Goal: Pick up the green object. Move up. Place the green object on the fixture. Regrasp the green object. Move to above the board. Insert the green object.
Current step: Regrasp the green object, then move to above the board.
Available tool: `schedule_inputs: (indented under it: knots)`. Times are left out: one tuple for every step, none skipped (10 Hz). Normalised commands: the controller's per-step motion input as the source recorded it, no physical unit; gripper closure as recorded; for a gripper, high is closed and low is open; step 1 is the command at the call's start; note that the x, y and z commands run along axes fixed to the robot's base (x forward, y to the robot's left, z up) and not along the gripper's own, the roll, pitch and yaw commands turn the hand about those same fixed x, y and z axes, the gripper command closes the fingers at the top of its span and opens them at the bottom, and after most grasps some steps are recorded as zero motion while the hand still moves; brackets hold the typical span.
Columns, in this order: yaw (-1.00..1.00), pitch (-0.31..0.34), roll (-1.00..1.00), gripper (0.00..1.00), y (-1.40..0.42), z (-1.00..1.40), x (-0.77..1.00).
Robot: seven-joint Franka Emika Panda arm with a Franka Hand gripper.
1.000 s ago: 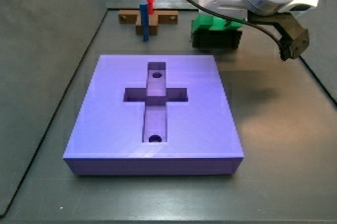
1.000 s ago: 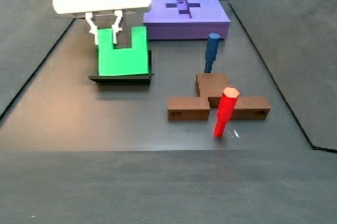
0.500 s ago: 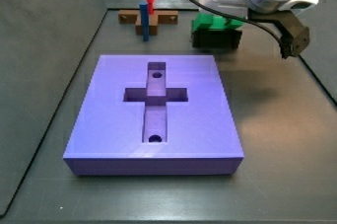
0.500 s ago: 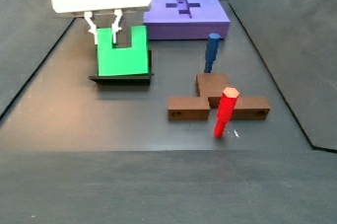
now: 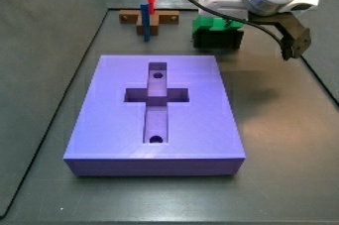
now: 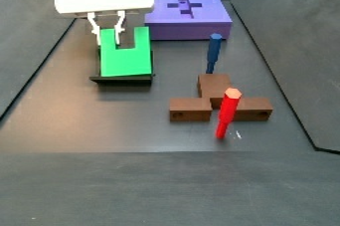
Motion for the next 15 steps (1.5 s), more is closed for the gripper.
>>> schedule_inputs:
  knots:
    - [0.00,0.000,0.00,1.00,0.00,0.00,0.00]
    - [0.00,0.000,0.00,1.00,0.00,0.00,0.00]
    - [0.00,0.000,0.00,1.00,0.00,0.00,0.00]
    - [0.00,0.000,0.00,1.00,0.00,0.00,0.00]
    - [0.00,0.000,0.00,1.00,0.00,1.40,0.00]
    - [-0.06,-0.046,0.02,1.00,0.02,1.40,0.02]
    - [-0.07,-0.048,-0.05,1.00,0.03,1.40,0.01]
    - [-0.06,-0.006,-0.03,1.00,0.03,1.40,0.01]
    - [-0.06,0.038,-0.02,1.00,0.02,1.40,0.01]
    - [-0.04,0.061,-0.02,1.00,0.03,1.40,0.01]
    - [-0.02,0.084,-0.01,1.00,0.01,1.40,0.03]
    - [-0.01,0.102,-0.02,1.00,0.00,0.55,0.03]
    - [-0.07,0.023,-1.00,1.00,-1.40,0.16,-1.17]
    - [-0.06,0.021,-1.00,1.00,-1.40,0.15,-1.18]
    - [-0.06,0.021,-1.00,1.00,-1.40,0.15,-1.18]
